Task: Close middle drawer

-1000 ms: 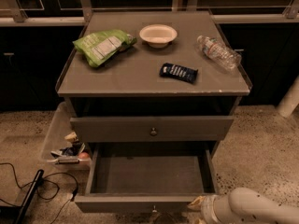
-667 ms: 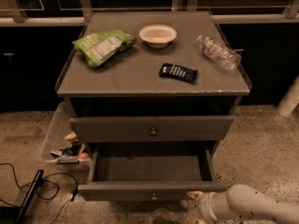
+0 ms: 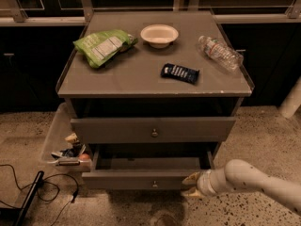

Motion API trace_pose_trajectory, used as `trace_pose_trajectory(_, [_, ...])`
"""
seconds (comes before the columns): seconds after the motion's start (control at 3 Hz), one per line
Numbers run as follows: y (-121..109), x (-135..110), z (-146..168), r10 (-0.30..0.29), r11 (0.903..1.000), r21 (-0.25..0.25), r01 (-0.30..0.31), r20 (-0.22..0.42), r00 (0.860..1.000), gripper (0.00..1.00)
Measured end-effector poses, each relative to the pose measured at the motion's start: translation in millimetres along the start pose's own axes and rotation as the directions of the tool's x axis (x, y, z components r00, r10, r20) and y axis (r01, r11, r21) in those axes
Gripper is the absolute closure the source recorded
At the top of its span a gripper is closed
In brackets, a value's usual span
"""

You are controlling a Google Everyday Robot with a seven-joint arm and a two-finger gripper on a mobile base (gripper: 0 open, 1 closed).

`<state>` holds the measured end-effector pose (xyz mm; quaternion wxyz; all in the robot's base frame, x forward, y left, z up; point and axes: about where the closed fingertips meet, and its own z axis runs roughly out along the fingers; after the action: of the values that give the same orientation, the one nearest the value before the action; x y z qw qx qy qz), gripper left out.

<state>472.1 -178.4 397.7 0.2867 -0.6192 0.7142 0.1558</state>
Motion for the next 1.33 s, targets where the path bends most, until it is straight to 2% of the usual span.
trace_pose_trajectory(0.33, [-36,-1,-5,-0.019,0.9993,0.032,0.019,-0.013,1.0,0.79])
trace_pose_trajectory(0.67, [-87,-1,-13,-0.016,0.996,0.087,0.02,-0.045,0.999,0.99])
trace_pose_trajectory(1.0, [-89,-1,-14,-0.016,0.9956,0.091,0.02,-0.046,0.999,0.0])
trace_pose_trajectory(1.33, [-67,-4,-20,-0.032,0.9977,0.058,0.034,-0.04,0.999,0.0])
